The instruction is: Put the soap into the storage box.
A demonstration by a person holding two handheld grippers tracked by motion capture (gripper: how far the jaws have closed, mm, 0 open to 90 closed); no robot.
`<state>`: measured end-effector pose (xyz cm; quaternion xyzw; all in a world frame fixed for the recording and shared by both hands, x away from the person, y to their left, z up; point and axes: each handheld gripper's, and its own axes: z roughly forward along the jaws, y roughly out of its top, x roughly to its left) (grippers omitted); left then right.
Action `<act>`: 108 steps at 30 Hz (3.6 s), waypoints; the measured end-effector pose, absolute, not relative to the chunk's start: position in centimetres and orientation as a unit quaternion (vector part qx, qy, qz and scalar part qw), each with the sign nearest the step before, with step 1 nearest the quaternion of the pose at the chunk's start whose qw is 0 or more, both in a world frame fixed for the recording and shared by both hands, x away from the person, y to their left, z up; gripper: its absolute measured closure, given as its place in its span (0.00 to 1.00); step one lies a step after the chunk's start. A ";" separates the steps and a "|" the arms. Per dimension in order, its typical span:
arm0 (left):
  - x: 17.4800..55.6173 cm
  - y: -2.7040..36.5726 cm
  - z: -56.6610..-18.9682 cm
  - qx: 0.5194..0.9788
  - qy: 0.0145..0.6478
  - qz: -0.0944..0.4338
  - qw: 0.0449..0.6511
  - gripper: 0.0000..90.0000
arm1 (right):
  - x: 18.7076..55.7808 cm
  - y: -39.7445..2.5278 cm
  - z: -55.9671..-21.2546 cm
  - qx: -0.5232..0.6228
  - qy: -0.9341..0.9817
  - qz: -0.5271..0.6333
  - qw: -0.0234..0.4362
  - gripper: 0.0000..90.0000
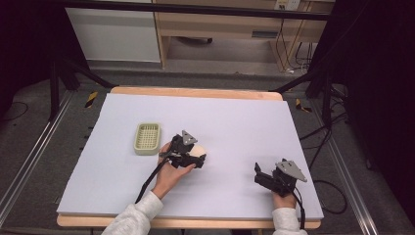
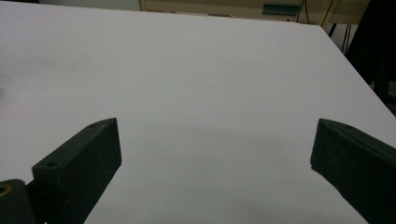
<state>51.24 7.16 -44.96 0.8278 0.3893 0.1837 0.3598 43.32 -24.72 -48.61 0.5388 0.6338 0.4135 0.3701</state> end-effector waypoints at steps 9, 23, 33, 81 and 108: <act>51.7 6.9 -45.5 0.830 0.394 0.181 0.351 0.24 | 43.3 -24.7 -48.6 0.543 0.633 0.411 0.367 0.03; 52.3 6.5 -46.3 0.839 0.395 0.163 0.337 0.26 | 43.3 -24.6 -48.6 0.543 0.633 0.414 0.366 0.03; 52.6 6.4 -46.6 0.841 0.397 0.157 0.332 0.26 | 43.3 -24.7 -48.6 0.543 0.634 0.411 0.366 0.03; 50.1 10.0 -42.1 0.841 0.383 0.174 0.342 0.27 | 43.3 -24.7 -48.5 0.542 0.633 0.416 0.363 0.03; 51.1 17.2 -41.0 0.806 0.431 0.198 0.354 0.27 | 43.2 -24.6 -48.5 0.537 0.637 0.415 0.365 0.03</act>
